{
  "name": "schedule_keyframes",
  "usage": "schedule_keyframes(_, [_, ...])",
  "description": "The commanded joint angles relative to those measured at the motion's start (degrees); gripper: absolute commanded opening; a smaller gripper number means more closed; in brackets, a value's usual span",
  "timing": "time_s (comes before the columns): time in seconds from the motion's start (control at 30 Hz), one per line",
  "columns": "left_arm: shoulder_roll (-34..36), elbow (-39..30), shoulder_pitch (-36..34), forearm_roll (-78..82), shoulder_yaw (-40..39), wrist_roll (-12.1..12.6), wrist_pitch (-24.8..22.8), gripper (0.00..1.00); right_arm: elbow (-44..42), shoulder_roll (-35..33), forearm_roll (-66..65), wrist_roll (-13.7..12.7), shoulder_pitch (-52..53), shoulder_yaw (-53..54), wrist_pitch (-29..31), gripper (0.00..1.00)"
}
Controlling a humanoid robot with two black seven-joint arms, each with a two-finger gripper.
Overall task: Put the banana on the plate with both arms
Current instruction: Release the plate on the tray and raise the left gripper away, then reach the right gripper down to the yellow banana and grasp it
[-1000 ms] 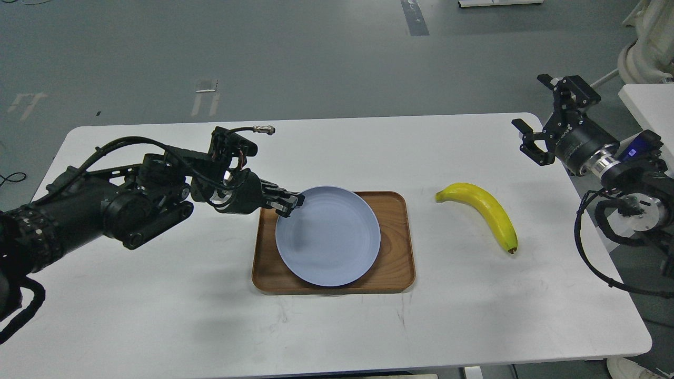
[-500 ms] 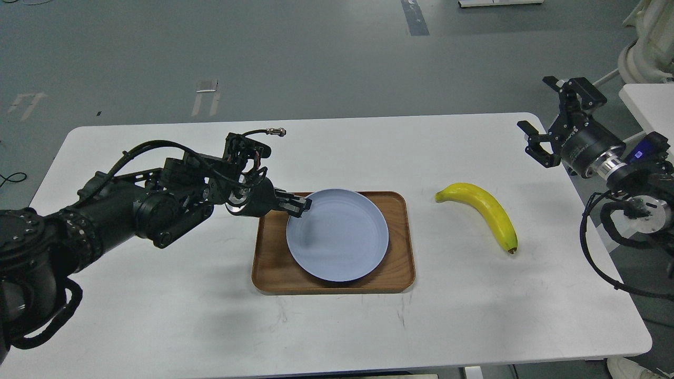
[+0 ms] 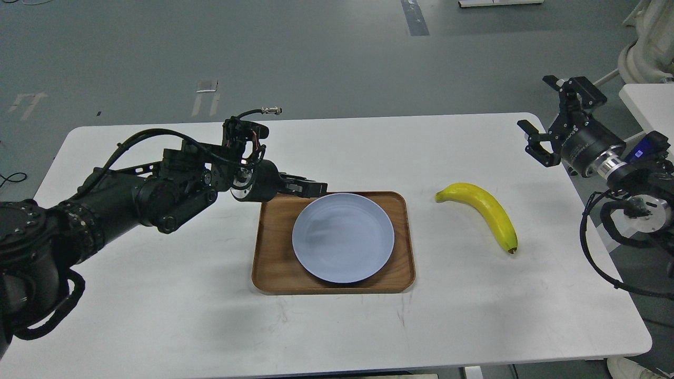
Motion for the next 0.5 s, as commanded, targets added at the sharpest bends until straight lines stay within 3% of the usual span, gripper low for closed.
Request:
schedule_keyframes(0.0, [4.7,-0.8,-0.7,-17.9,-0.9,0.0,-0.4,1.00,0.0,-1.1,-4.0,0.0,0.5,-0.7,0.0,1.00])
schedule_keyframes(0.17, [11.9,-2.4,0.3,-50.3,-2.0,0.0,-5.9,1.00,0.7,-2.6,-18.6,0.0,3.0,-2.9,0.0,1.00])
schedule_keyframes(0.3, [17.7,-3.9,3.5,-60.2,-4.0,0.0,-5.9,1.00,3.6,-5.4,-30.2,0.0,4.9,-4.1,0.0,1.00])
schedule_keyframes(0.47, [20.4,-5.4,13.3,-64.9,-17.8,0.0,-5.9,1.00,6.3,-6.2,-48.7,0.0,9.2,-6.4,0.0,1.00])
